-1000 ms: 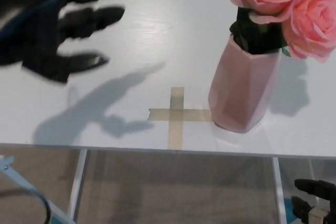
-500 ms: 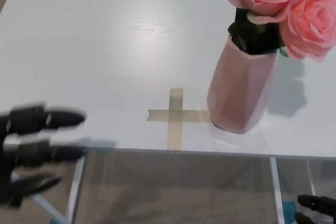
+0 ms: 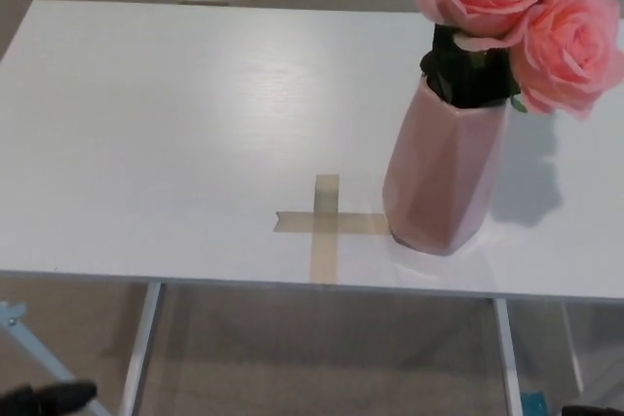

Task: Use the left hand to pick up the rose and then lift and insert it into the pink vase.

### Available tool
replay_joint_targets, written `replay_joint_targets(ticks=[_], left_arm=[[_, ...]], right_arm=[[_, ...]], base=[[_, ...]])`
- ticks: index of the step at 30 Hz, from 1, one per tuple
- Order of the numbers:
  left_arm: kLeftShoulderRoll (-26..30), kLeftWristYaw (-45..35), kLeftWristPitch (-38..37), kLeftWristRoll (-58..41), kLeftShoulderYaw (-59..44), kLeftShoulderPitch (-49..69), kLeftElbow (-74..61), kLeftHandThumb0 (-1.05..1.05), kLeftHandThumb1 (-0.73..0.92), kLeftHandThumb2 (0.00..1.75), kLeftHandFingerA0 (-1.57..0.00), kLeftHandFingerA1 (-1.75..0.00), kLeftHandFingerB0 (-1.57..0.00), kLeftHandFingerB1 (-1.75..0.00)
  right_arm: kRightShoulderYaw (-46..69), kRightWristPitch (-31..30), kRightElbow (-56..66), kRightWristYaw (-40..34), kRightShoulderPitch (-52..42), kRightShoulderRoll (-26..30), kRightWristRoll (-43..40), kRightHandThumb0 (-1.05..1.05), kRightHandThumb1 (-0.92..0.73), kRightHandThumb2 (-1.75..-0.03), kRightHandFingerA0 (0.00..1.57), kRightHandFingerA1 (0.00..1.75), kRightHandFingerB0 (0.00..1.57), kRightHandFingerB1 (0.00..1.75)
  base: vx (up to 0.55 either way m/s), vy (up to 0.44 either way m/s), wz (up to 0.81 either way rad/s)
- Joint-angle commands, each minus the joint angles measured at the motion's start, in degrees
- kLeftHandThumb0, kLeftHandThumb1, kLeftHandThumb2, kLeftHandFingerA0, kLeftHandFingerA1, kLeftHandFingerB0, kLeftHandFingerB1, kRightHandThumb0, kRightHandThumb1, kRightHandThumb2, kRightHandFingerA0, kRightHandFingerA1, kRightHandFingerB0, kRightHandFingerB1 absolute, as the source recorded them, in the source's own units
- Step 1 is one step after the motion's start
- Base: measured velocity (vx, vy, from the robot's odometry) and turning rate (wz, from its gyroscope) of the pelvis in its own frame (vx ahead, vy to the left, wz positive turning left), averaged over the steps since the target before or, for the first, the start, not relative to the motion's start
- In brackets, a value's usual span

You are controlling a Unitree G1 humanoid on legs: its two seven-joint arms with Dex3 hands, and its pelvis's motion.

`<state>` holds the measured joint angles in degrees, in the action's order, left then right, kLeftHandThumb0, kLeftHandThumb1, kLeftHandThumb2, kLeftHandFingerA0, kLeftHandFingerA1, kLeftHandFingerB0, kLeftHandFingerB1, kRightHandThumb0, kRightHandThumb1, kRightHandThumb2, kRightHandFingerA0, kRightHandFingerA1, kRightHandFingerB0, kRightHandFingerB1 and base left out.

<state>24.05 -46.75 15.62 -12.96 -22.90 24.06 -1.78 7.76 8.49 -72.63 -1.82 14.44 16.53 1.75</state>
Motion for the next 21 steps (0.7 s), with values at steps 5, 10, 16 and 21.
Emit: replay_joint_targets(ticks=[5, 10, 16, 21], left_arm=[[2.0, 26.9, -15.2, 23.3, 16.3, -14.9, 36.0, -0.36, 0.38, 0.96, 0.0, -0.48, 0.0, -0.46], [-1.8, 40.2, -18.5, 17.5, 10.4, -21.7, 51.9, -0.7, 0.63, 0.6, -0.27, -0.32, -0.24, -0.29], [1.0, 36.5, -20.8, 16.0, 11.4, -28.9, 59.5, -0.71, 0.62, 0.6, -0.3, -0.33, -0.25, -0.29], [2.7, 35.6, -22.8, 13.2, 9.0, -32.5, 61.0, -0.67, 0.62, 0.59, -0.29, -0.33, -0.24, -0.29]], right_arm=[[0.3, 0.4, -1.4, -1.2, -3.6, -1.3, 0.0, -0.29, -0.62, -0.58, 0.72, 0.45, 0.61, 0.41], [0.5, 0.9, -0.8, -1.0, -2.6, -2.1, -0.4, -0.3, -0.62, -0.58, 0.73, 0.45, 0.61, 0.41], [2.3, 0.0, 0.0, -0.4, 1.8, -0.5, -2.0, -0.3, -0.61, -0.58, 0.74, 0.45, 0.61, 0.42], [3.0, -0.8, 0.5, 0.1, 6.5, -0.8, -2.2, -0.27, -0.61, -0.58, 0.74, 0.45, 0.63, 0.42]], base=[[0.0, 0.0, 0.0], [0.0, 0.0, 0.0], [0.0, 0.0, 0.0], [0.0, 0.0, 0.0]])
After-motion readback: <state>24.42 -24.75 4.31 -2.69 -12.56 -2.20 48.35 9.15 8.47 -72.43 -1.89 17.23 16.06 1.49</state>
